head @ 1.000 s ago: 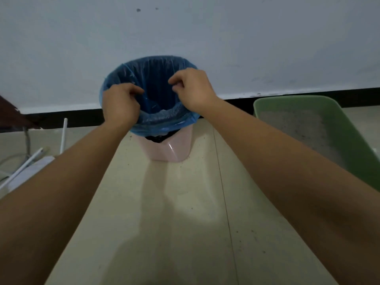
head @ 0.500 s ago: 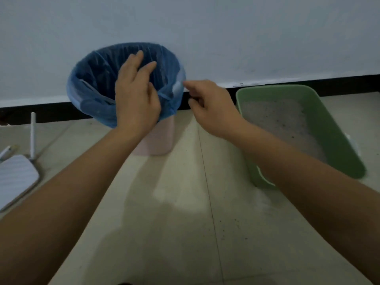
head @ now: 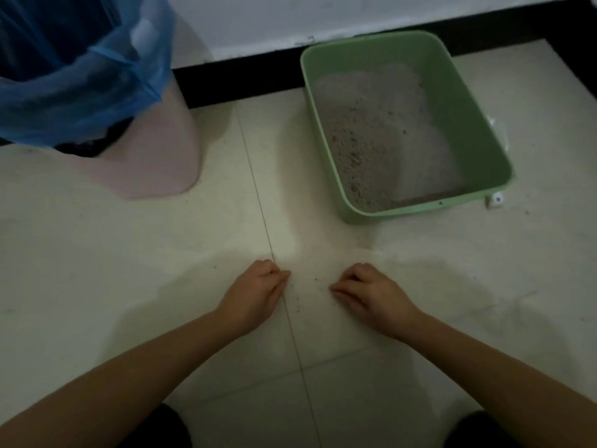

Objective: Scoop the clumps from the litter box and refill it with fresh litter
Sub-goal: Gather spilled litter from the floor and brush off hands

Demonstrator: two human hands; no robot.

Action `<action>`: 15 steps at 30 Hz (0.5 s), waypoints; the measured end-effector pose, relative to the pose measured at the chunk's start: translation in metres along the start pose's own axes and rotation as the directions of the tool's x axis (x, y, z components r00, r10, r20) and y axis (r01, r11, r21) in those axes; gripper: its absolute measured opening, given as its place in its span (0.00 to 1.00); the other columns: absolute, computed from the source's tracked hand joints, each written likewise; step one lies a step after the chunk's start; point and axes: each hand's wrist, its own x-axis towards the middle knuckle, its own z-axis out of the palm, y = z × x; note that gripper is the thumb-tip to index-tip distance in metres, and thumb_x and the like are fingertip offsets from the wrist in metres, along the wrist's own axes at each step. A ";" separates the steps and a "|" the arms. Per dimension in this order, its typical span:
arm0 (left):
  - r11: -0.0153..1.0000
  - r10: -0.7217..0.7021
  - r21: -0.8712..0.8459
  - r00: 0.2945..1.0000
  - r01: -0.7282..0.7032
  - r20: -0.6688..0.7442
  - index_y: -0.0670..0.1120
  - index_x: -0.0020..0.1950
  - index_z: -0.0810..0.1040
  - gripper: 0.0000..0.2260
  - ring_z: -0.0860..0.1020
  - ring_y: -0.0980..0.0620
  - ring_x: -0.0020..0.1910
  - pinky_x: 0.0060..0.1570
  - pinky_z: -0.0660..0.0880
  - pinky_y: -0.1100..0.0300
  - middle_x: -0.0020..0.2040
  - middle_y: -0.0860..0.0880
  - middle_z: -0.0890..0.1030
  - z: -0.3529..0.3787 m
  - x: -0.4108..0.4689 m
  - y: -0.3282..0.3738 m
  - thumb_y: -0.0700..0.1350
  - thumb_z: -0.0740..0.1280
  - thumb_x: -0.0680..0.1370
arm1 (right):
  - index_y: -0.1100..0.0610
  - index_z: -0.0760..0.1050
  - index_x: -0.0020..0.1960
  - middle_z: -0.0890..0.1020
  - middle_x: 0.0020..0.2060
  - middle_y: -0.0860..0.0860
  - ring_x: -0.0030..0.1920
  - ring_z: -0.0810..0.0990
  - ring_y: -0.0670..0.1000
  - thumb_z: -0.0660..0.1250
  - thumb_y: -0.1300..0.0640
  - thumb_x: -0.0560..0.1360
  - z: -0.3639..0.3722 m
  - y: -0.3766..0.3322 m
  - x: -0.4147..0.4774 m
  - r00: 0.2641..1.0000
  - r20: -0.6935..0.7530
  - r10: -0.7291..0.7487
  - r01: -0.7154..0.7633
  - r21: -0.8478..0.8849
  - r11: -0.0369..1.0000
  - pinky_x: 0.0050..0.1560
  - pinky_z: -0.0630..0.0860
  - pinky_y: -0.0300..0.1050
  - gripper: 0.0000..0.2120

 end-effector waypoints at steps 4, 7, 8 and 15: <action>0.999 0.046 0.014 0.996 -0.047 0.071 0.38 0.58 0.80 0.16 0.74 0.45 0.44 0.45 0.74 0.53 0.46 0.45 0.75 0.011 -0.007 0.009 0.48 0.61 0.81 | 0.49 0.70 0.73 0.73 0.53 0.52 0.50 0.72 0.52 0.59 0.41 0.80 -0.006 0.002 0.008 0.989 0.141 -0.043 0.057 -0.094 0.994 0.51 0.70 0.45 0.24; 0.993 0.108 0.039 0.986 -0.114 0.131 0.39 0.61 0.80 0.18 0.73 0.47 0.45 0.46 0.73 0.56 0.48 0.45 0.75 0.014 -0.013 0.013 0.52 0.67 0.79 | 0.44 0.66 0.74 0.71 0.54 0.52 0.52 0.70 0.52 0.56 0.37 0.79 -0.008 -0.001 0.017 0.972 0.227 -0.068 0.104 -0.150 0.983 0.53 0.69 0.46 0.26; 0.990 0.128 0.048 0.983 -0.135 0.130 0.39 0.60 0.80 0.17 0.73 0.47 0.44 0.45 0.73 0.56 0.48 0.45 0.75 0.016 -0.015 0.013 0.51 0.68 0.78 | 0.43 0.68 0.73 0.71 0.54 0.52 0.51 0.71 0.53 0.56 0.37 0.79 -0.008 0.001 0.018 0.970 0.226 -0.090 0.127 -0.154 0.980 0.52 0.69 0.47 0.25; 0.988 0.147 0.063 0.988 -0.143 -0.054 0.38 0.43 0.83 0.10 0.74 0.45 0.37 0.33 0.73 0.56 0.39 0.44 0.77 0.032 -0.016 0.017 0.43 0.67 0.79 | 0.48 0.85 0.53 0.77 0.43 0.52 0.40 0.75 0.54 0.66 0.47 0.79 0.008 0.010 0.015 0.976 0.016 -0.216 0.216 0.001 0.976 0.38 0.73 0.45 0.10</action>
